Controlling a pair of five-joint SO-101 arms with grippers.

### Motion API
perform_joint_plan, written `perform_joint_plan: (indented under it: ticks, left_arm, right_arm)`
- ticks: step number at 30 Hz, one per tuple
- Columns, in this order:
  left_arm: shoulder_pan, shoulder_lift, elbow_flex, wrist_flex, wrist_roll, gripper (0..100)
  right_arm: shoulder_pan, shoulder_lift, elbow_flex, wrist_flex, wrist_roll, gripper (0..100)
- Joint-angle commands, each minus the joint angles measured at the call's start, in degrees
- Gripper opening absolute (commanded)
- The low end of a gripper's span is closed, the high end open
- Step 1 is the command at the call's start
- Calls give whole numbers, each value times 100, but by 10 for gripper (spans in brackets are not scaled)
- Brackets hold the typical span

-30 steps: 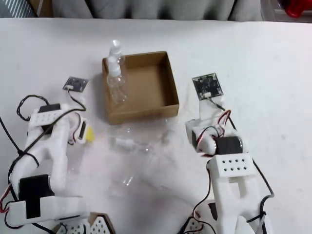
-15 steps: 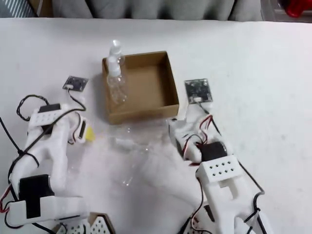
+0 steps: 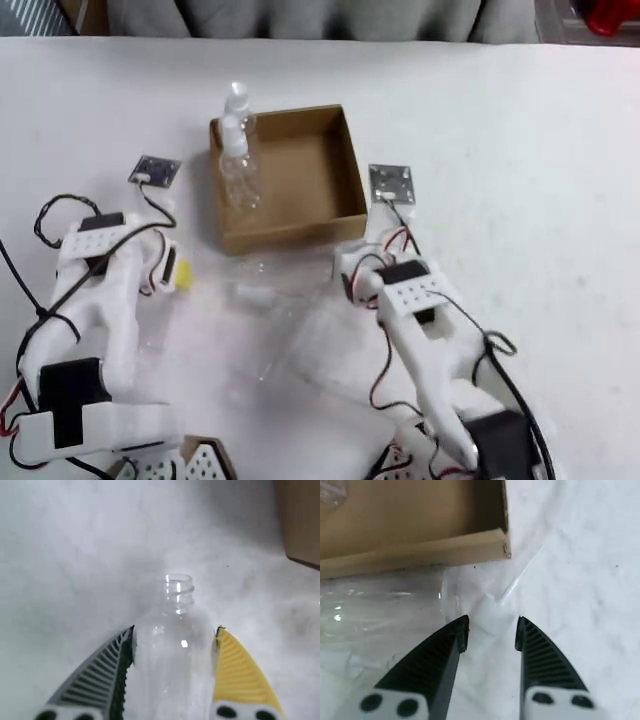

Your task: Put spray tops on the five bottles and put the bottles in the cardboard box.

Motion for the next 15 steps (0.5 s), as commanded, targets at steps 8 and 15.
perform_joint_plan:
  ticks: [8, 15]
  left_arm:
    - [-22, -48, -343, -114, -79, 20]
    - [-22, -48, -343, -114, -79, 20]
  right_arm:
    - [-84, 989, -862, -48, -44, 130]
    - [233, 998, -1204, 884, 18, 12]
